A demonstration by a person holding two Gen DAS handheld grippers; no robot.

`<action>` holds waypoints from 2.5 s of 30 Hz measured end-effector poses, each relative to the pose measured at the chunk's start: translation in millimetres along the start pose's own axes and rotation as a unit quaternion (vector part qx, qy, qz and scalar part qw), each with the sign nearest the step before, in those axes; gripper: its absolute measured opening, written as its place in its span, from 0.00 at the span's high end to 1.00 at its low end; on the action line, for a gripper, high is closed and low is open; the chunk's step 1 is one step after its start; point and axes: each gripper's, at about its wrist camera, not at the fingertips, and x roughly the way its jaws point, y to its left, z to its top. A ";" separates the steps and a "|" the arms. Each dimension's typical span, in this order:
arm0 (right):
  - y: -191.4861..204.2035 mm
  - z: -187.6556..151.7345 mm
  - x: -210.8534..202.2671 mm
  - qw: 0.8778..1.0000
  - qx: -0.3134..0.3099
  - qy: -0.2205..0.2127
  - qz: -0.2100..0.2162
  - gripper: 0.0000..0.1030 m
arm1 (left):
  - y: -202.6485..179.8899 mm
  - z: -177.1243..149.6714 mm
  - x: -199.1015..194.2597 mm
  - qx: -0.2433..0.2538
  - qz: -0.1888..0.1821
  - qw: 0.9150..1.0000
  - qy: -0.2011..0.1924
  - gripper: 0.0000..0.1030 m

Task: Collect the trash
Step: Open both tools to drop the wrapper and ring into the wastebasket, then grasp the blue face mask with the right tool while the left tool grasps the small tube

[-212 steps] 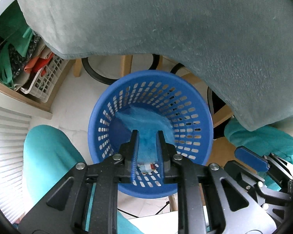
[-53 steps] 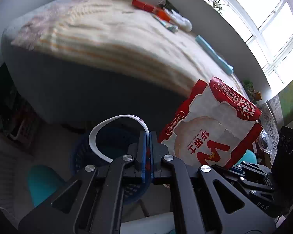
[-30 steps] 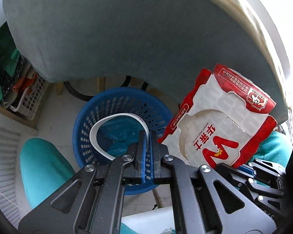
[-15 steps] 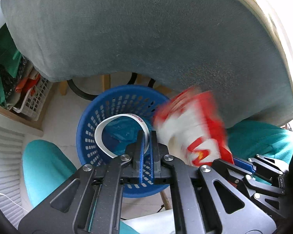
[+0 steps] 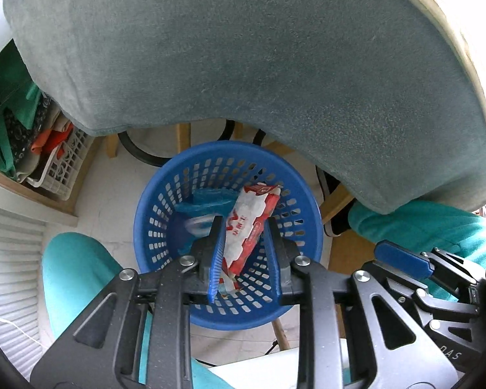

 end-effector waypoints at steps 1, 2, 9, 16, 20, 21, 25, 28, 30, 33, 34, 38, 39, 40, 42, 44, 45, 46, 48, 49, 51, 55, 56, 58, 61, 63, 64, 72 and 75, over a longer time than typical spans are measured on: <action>-0.3 -0.2 -0.8 1.000 0.001 -0.001 0.000 0.70 | -0.5 0.4 -0.1 0.000 0.000 1.000 -0.001 0.78; -0.8 -0.1 -1.7 1.000 0.002 -0.002 0.000 0.70 | -0.4 0.4 -1.1 0.001 0.000 1.000 -0.002 0.78; 0.1 4.4 -16.0 1.000 0.000 -0.013 -0.006 0.69 | -8.3 5.6 -20.5 0.020 0.005 0.999 -0.026 0.78; 6.7 15.3 -51.4 0.998 -0.023 -0.057 -0.026 0.50 | -22.3 21.3 -58.3 0.047 0.007 0.996 -0.073 0.73; 11.5 23.7 -74.5 0.994 -0.044 -0.085 -0.048 0.46 | -31.8 31.6 -81.6 0.060 0.007 0.993 -0.105 0.60; 12.1 25.8 -79.3 0.993 -0.049 -0.092 -0.054 0.40 | -33.6 33.0 -86.0 0.063 0.005 0.992 -0.110 0.60; 14.7 32.1 -101.2 0.988 -0.065 -0.121 -0.072 0.35 | -42.3 45.7 -105.0 0.070 -0.004 0.989 -0.131 0.60; 14.2 37.8 -116.3 0.985 -0.068 -0.139 -0.075 0.35 | -48.9 55.6 -116.5 0.077 -0.008 0.986 -0.145 0.59; 9.9 41.7 -126.9 0.984 -0.066 -0.151 -0.073 0.32 | -54.5 65.6 -123.5 0.081 -0.013 0.985 -0.155 0.59; -1.3 49.8 -144.3 0.981 -0.060 -0.171 -0.066 0.31 | -62.0 84.8 -132.2 0.083 -0.023 0.983 -0.165 0.59; -5.5 51.7 -148.1 0.981 -0.059 -0.175 -0.066 0.31 | -64.0 91.8 -134.4 0.083 -0.024 0.982 -0.168 0.59; -22.1 69.7 -169.8 0.978 -0.047 -0.194 -0.054 0.31 | -75.3 118.0 -142.1 0.090 -0.041 0.980 -0.175 0.52; -27.7 74.0 -174.4 0.978 -0.040 -0.198 -0.054 0.30 | -79.6 123.5 -143.6 0.093 -0.045 0.979 -0.178 0.49; -34.1 77.7 -179.6 0.977 -0.033 -0.203 -0.055 0.30 | -83.3 129.3 -144.5 0.095 -0.048 0.978 -0.182 0.47; -48.3 87.8 -188.9 0.975 -0.023 -0.210 -0.064 0.23 | -90.4 139.9 -145.6 0.102 -0.050 0.976 -0.183 0.47; -59.7 97.0 -196.6 0.973 -0.017 -0.217 -0.078 0.22 | -98.5 153.3 -145.6 0.107 -0.060 0.976 -0.178 0.47; -65.7 101.4 -200.4 0.972 -0.015 -0.219 -0.088 0.22 | -102.6 159.5 -143.1 0.107 -0.063 0.977 -0.175 0.47; -71.8 107.0 -202.9 0.971 -0.016 -0.219 -0.095 0.22 | -106.4 167.0 -140.9 0.108 -0.066 0.977 -0.172 0.47; -82.6 118.9 -203.5 0.970 -0.018 -0.215 -0.109 0.22 | -113.5 180.7 -137.3 0.109 -0.067 0.977 -0.169 0.47; -87.2 125.8 -203.2 0.970 -0.019 -0.212 -0.119 0.22 | -117.5 188.7 -134.4 0.110 -0.066 0.978 -0.167 0.47; -93.6 138.2 -200.2 0.969 -0.028 -0.207 -0.134 0.22 | -123.8 204.0 -126.4 0.106 -0.068 0.979 -0.157 0.47; -105.8 159.7 -191.4 0.968 -0.042 -0.191 -0.157 0.22 | -139.1 236.8 -104.7 0.101 -0.050 0.984 -0.139 0.47; -110.6 167.1 -186.2 0.969 -0.043 -0.186 -0.159 0.22 | -142.0 243.5 -99.5 0.102 -0.043 0.984 -0.136 0.47; -117.6 174.9 -182.1 0.969 -0.040 -0.179 -0.164 0.22 | -147.0 257.7 -88.1 0.100 -0.031 0.986 -0.127 0.47; -127.4 188.0 -173.8 0.971 -0.038 -0.168 -0.168 0.22 | -147.6 277.3 -71.1 0.082 -0.024 0.991 -0.107 0.47; -132.4 196.5 -168.0 0.971 -0.042 -0.162 -0.174 0.22 | -149.3 286.5 -60.6 0.075 -0.015 0.993 -0.095 0.47; -134.4 200.2 -165.3 0.970 -0.044 -0.159 -0.176 0.22 | -149.9 291.9 -54.6 0.071 -0.008 0.994 -0.088 0.47; -146.3 222.4 -141.2 0.971 -0.050 -0.139 -0.185 0.22 | -153.1 309.8 -28.9 0.065 0.022 0.995 -0.076 0.47; -148.8 228.4 -131.3 0.973 -0.049 -0.132 -0.184 0.22 | -152.8 310.3 -21.9 0.070 0.029 0.994 -0.080 0.48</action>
